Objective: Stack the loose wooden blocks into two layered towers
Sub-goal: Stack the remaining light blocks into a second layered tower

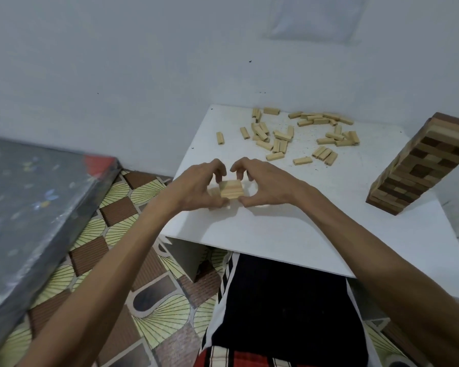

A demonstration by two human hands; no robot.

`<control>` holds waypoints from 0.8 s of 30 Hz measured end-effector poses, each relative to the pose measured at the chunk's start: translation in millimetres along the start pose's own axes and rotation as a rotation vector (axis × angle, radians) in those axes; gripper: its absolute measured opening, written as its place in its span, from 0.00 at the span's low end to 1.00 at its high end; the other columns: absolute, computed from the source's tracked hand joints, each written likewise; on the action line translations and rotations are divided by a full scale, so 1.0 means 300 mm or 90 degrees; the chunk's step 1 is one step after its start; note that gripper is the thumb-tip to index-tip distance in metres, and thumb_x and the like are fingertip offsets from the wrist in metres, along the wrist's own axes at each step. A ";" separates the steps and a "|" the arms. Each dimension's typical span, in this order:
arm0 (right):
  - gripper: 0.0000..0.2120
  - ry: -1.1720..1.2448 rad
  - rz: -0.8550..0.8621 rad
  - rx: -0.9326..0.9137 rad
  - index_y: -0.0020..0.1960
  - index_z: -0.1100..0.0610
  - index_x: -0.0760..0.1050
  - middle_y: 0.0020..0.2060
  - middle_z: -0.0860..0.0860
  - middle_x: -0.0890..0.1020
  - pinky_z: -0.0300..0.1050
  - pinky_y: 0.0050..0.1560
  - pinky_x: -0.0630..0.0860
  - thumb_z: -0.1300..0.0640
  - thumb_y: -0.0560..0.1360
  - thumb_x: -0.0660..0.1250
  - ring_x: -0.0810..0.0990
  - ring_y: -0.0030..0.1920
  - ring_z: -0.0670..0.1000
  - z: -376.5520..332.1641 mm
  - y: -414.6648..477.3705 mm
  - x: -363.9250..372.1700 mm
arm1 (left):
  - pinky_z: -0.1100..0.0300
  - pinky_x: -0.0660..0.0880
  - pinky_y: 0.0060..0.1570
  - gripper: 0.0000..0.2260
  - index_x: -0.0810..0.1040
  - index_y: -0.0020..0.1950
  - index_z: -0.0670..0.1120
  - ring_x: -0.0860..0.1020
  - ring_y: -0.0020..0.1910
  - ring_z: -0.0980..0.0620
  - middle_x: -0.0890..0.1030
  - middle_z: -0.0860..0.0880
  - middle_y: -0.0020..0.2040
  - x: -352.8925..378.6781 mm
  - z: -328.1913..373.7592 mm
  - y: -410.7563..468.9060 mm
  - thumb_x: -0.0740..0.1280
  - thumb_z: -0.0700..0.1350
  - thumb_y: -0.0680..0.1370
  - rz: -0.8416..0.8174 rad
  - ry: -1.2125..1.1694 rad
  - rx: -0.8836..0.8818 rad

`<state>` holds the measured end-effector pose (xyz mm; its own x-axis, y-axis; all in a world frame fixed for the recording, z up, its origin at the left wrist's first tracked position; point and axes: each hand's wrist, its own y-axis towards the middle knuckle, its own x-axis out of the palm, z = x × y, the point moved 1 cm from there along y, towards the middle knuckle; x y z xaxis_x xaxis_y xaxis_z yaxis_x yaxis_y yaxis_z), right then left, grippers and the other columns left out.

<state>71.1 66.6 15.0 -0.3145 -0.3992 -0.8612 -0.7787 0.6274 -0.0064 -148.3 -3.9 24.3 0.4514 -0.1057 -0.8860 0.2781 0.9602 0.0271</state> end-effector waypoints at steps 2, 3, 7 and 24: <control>0.33 -0.001 -0.020 -0.013 0.72 0.47 0.66 0.57 0.38 0.74 0.46 0.52 0.73 0.44 0.70 0.75 0.71 0.53 0.43 -0.026 0.048 0.018 | 0.61 0.66 0.41 0.27 0.71 0.61 0.52 0.72 0.45 0.59 0.76 0.58 0.53 -0.012 -0.042 -0.033 0.78 0.58 0.69 0.010 0.001 -0.023; 0.34 -0.003 -0.030 -0.019 0.72 0.47 0.66 0.58 0.38 0.74 0.46 0.53 0.73 0.44 0.71 0.75 0.70 0.54 0.43 -0.039 0.069 0.024 | 0.61 0.66 0.41 0.27 0.71 0.61 0.52 0.72 0.46 0.61 0.76 0.58 0.53 -0.016 -0.058 -0.046 0.78 0.58 0.69 0.015 0.005 -0.035; 0.32 -0.019 -0.061 -0.039 0.73 0.49 0.69 0.59 0.40 0.75 0.42 0.52 0.69 0.46 0.72 0.75 0.68 0.55 0.42 -0.059 0.131 0.045 | 0.59 0.67 0.43 0.26 0.71 0.61 0.54 0.71 0.46 0.63 0.76 0.60 0.52 -0.016 -0.108 -0.074 0.77 0.59 0.69 0.025 0.009 -0.065; 0.26 -0.095 -0.068 -0.052 0.68 0.49 0.73 0.59 0.43 0.74 0.48 0.58 0.74 0.46 0.72 0.74 0.66 0.56 0.42 -0.050 0.131 0.062 | 0.57 0.67 0.43 0.28 0.71 0.62 0.53 0.69 0.45 0.59 0.77 0.59 0.53 0.028 -0.120 -0.065 0.78 0.59 0.69 0.035 0.024 -0.062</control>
<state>26.4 73.9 6.5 -0.1483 -0.3526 -0.9239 -0.8469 0.5278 -0.0655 -180.3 -14.1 -0.4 0.4312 -0.0436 -0.9012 0.1693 0.9850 0.0334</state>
